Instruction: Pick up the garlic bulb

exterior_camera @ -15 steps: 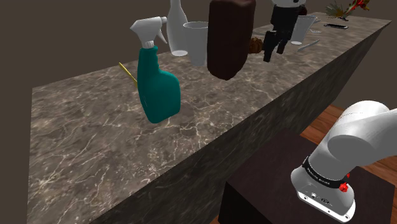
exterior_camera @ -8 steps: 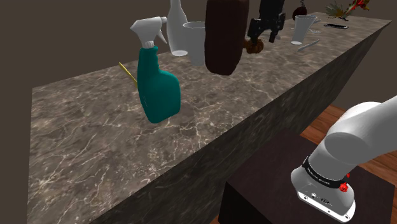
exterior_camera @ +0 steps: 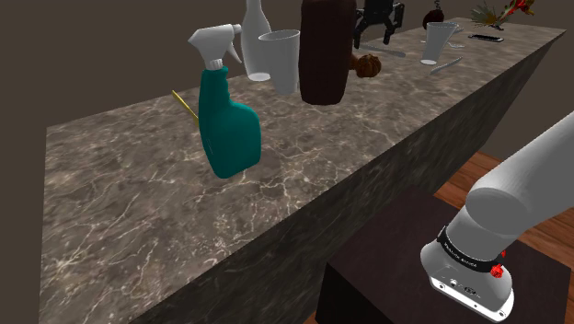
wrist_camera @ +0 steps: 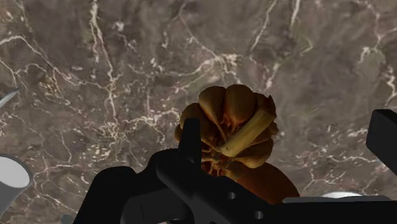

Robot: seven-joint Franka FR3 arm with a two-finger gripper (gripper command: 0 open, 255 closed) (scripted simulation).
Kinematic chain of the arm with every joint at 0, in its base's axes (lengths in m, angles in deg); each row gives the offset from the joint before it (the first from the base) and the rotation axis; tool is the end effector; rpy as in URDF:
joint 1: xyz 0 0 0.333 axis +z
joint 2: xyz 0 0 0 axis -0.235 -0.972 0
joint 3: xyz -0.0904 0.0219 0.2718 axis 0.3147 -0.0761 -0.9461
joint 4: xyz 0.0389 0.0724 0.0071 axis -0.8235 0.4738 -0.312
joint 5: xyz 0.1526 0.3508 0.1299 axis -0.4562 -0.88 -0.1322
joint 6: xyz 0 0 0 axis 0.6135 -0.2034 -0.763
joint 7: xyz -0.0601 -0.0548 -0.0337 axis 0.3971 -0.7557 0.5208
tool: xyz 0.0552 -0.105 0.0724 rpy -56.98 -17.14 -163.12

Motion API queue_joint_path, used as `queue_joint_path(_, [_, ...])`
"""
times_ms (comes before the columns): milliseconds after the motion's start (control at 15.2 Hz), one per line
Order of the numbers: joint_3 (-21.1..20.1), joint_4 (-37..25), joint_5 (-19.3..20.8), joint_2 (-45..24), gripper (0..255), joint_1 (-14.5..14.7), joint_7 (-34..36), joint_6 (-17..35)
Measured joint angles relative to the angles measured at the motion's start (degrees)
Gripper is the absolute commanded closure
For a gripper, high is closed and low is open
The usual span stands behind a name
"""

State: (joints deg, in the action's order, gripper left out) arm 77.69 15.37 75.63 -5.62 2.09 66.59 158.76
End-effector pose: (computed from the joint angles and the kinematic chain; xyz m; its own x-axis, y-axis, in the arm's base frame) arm 0.4851 -0.1462 0.5867 0.8250 -0.5560 0.1009 -0.5637 -0.8222 0.0789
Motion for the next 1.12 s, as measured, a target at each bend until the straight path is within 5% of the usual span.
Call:
queue_joint_path(660, [0.67,3.39,0.54,-1.67,0,-1.04,3.42,5.47])
queue_joint_path(726, [0.67,3.46,0.54,-1.72,255,-1.04,3.44,5.58])
queue_joint_path(1122, [0.67,3.51,0.55,-1.75,255,-1.04,3.48,5.70])
